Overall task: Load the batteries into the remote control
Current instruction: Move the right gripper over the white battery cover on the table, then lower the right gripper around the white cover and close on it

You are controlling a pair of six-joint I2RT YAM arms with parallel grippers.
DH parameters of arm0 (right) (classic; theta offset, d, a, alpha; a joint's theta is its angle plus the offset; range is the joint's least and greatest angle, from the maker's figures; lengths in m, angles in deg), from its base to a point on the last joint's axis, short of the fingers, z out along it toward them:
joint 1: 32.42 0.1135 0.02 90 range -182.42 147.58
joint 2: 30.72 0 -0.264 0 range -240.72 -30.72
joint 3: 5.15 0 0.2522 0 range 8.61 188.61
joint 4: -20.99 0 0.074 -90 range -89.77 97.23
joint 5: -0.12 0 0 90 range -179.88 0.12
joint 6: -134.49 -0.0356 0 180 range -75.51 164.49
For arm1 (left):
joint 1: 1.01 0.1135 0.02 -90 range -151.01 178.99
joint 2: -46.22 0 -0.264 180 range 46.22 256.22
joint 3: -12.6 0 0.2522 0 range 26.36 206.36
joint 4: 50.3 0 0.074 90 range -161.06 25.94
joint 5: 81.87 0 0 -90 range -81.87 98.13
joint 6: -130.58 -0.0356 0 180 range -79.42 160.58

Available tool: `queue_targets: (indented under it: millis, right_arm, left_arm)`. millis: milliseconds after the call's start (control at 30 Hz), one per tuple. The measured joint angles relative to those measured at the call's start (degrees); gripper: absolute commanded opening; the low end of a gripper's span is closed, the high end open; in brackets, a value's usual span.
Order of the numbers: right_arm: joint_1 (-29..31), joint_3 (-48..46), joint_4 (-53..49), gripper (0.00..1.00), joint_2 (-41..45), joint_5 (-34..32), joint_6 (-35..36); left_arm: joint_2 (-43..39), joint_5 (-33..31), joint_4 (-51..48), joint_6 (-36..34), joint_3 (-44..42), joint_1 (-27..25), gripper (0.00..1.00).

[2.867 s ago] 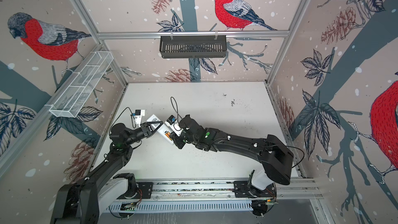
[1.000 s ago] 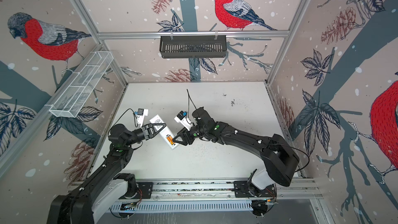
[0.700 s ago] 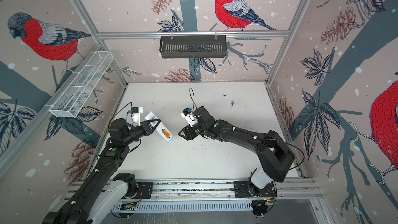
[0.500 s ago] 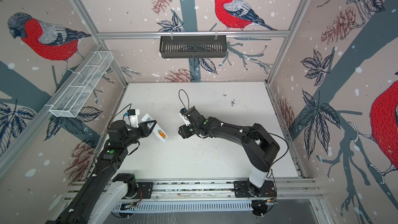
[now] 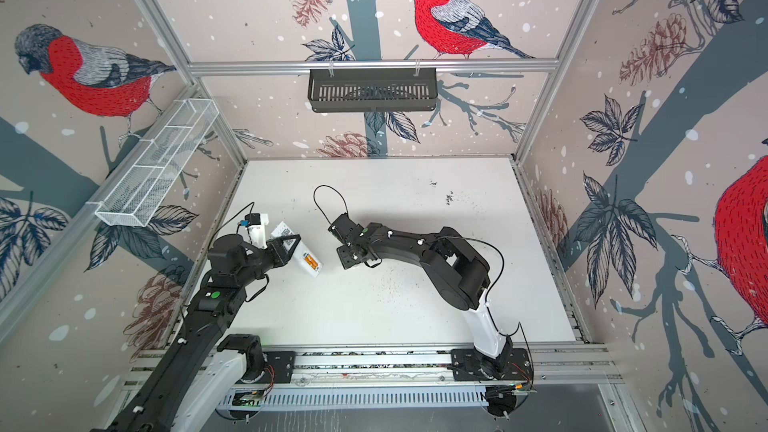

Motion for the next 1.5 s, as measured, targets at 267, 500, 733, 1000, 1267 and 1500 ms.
queue_targets:
  millis: [267,500,733,1000,1267,1500]
  right_arm:
    - [0.0,1.8,-0.9,0.53,-3.0,-1.6,-0.2]
    - [-0.1,3.5,-0.9,0.49,-4.3,-1.8,-0.1]
    - [0.0,7.3,-1.9,0.44,-6.8,-2.1,0.2]
    - [0.1,10.1,-3.1,0.35,-8.5,-2.2,0.3]
    - [0.6,10.2,-2.5,0.28,-8.8,-3.0,1.4]
    - [0.0,-0.3,2.3,0.27,-2.6,-3.8,3.4]
  left_arm:
    - [-1.0,0.9,0.5,0.0,-0.3,0.0,0.0]
    - [-1.1,0.9,0.7,0.0,-0.4,0.0,0.0]
    - [-1.4,0.9,0.7,0.0,-0.4,0.2,0.0]
    - [-2.0,0.9,0.7,0.1,-0.6,0.4,0.0]
    - [-2.8,1.0,0.9,0.7,-0.9,0.5,0.0]
    - [-2.8,1.0,1.0,1.0,-1.0,0.5,0.0]
